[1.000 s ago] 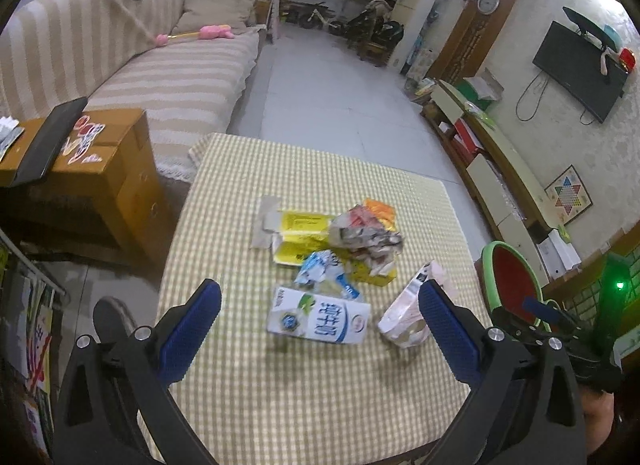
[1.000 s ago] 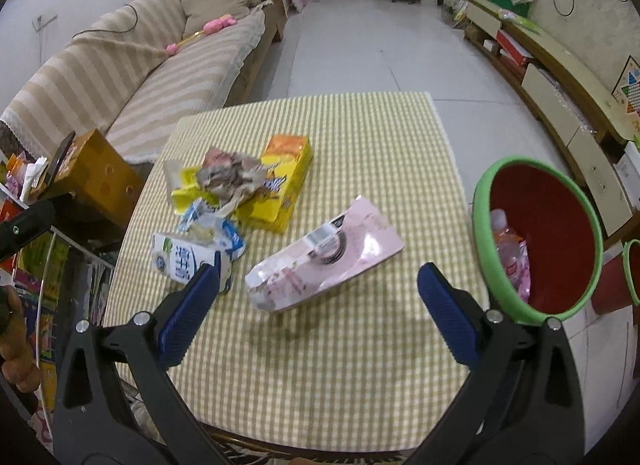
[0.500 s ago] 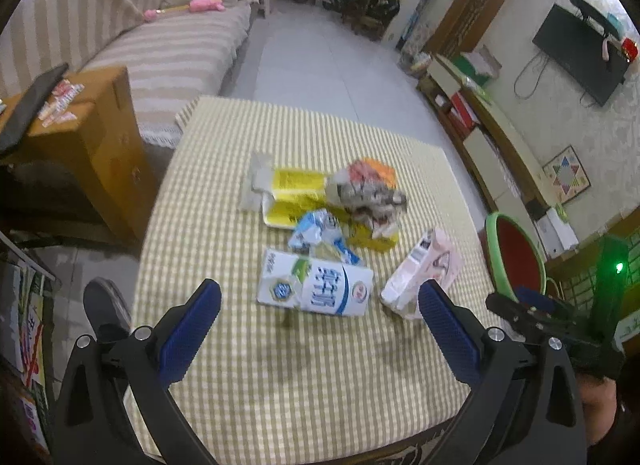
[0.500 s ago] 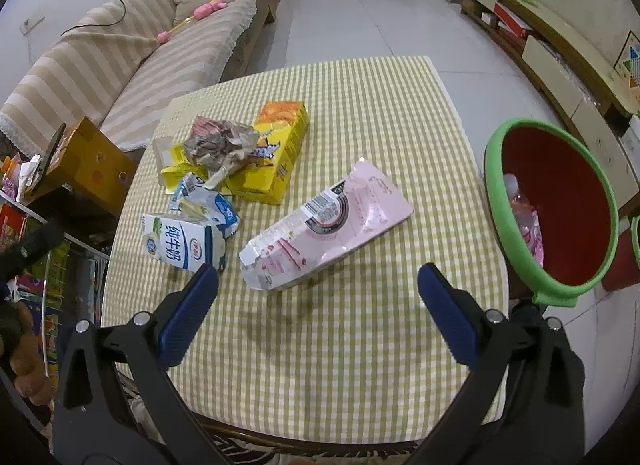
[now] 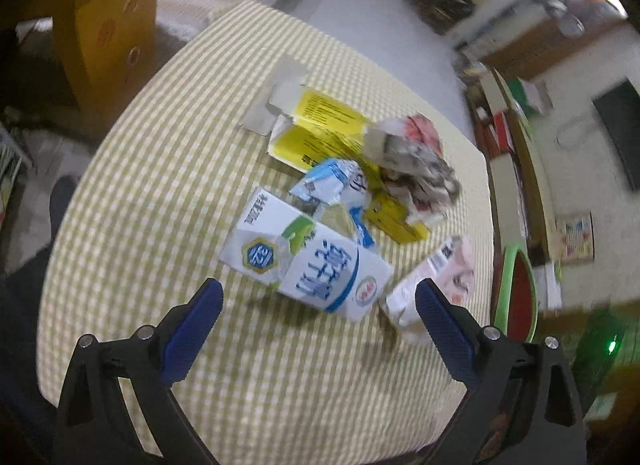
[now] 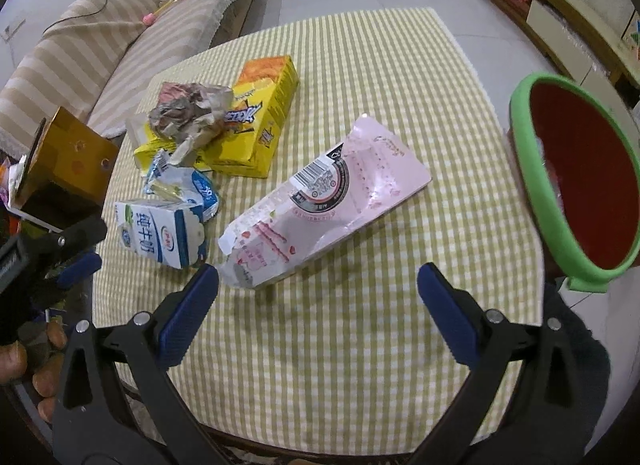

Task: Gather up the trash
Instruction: 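Grasp the white milk carton with the left tool while the right tool grasps the pink package, then carry the milk carton and pink package over the red bucket with both tools, then open both tools to drop the milk carton and pink package into the bucket, then move both open tools back over the table toward the remaining trash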

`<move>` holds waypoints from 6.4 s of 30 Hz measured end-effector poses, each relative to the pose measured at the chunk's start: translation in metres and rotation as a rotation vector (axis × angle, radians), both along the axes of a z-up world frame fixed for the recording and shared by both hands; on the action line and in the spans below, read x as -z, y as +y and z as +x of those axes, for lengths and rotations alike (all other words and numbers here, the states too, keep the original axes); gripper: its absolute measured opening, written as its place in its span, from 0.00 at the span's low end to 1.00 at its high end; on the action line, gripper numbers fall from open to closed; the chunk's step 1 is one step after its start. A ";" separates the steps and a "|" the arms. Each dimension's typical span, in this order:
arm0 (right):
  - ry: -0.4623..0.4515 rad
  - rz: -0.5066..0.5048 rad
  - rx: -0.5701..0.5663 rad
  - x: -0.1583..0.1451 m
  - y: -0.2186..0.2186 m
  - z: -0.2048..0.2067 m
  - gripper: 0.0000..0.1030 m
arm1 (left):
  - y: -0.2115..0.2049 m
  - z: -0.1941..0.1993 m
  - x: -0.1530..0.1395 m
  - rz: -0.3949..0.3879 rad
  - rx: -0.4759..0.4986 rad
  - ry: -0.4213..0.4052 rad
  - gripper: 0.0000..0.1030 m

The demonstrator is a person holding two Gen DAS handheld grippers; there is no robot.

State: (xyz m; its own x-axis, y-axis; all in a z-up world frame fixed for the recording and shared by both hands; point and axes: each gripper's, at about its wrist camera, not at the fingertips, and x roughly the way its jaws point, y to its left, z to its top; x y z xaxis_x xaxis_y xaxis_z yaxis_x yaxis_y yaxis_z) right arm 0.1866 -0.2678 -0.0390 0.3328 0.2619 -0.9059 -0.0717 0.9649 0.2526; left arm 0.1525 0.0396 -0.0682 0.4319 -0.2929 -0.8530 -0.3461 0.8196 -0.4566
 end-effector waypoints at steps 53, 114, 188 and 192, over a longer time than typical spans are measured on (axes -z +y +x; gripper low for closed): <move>-0.109 0.087 0.014 -0.050 -0.014 -0.006 0.45 | -0.010 -0.020 -0.032 0.082 0.023 -0.088 0.56; -0.208 0.051 0.454 -0.064 -0.286 -0.010 0.45 | -0.326 0.092 -0.120 0.106 0.702 -0.293 0.56; -0.302 -0.099 -0.110 -0.093 0.012 -0.003 0.95 | 0.002 -0.016 -0.107 0.189 0.207 -0.238 0.92; -0.291 -0.104 -0.135 -0.088 0.030 0.001 0.95 | 0.014 -0.010 -0.103 0.187 0.198 -0.230 0.92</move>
